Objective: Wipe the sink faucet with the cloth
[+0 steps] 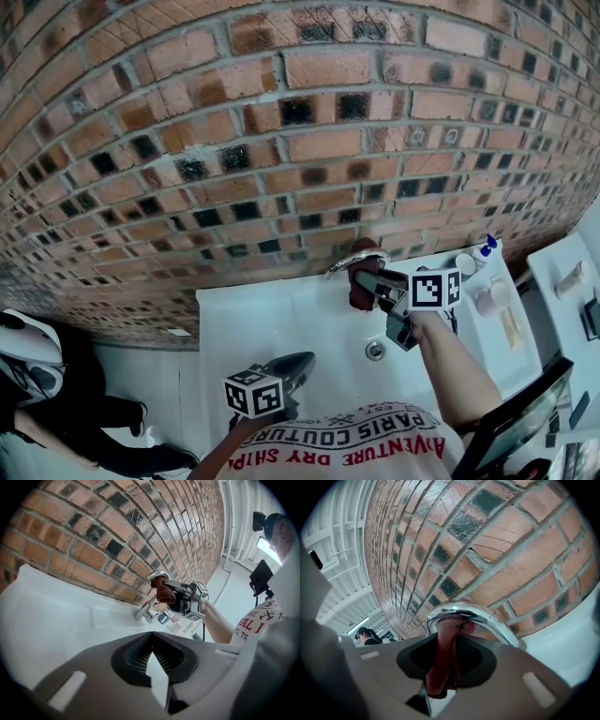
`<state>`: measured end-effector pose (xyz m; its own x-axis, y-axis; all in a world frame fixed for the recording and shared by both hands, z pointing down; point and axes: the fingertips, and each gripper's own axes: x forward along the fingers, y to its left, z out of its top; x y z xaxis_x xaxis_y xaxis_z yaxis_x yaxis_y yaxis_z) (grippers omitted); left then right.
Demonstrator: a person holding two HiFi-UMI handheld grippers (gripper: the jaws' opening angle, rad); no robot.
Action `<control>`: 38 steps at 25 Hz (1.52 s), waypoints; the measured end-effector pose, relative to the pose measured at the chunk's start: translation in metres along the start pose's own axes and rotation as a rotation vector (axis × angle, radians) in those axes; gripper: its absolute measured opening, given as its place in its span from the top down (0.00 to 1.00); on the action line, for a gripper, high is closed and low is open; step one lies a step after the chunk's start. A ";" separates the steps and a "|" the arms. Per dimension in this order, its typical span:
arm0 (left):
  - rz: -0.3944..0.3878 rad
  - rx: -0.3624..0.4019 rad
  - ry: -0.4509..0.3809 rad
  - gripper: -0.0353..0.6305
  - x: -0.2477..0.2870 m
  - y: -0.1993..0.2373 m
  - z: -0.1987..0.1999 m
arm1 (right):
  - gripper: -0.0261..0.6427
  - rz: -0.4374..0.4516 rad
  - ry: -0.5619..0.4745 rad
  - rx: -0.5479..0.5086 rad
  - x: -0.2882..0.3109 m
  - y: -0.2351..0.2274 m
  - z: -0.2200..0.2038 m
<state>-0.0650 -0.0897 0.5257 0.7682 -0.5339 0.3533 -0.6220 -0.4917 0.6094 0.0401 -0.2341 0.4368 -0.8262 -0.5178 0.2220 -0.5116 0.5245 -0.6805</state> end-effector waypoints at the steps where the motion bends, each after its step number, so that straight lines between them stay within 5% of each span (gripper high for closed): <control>1: 0.000 0.000 -0.002 0.94 -0.001 0.000 0.000 | 0.82 0.004 0.000 -0.006 0.002 0.003 0.000; 26: 0.009 -0.021 -0.008 0.94 0.000 0.011 0.000 | 0.82 -0.001 0.112 -0.017 0.042 -0.005 -0.045; 38: -0.014 0.014 -0.027 0.94 0.002 -0.005 0.014 | 0.82 0.178 0.094 0.049 -0.025 0.029 -0.091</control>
<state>-0.0623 -0.0975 0.5134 0.7724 -0.5454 0.3254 -0.6136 -0.5085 0.6041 0.0244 -0.1443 0.4747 -0.9220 -0.3534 0.1581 -0.3456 0.5674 -0.7474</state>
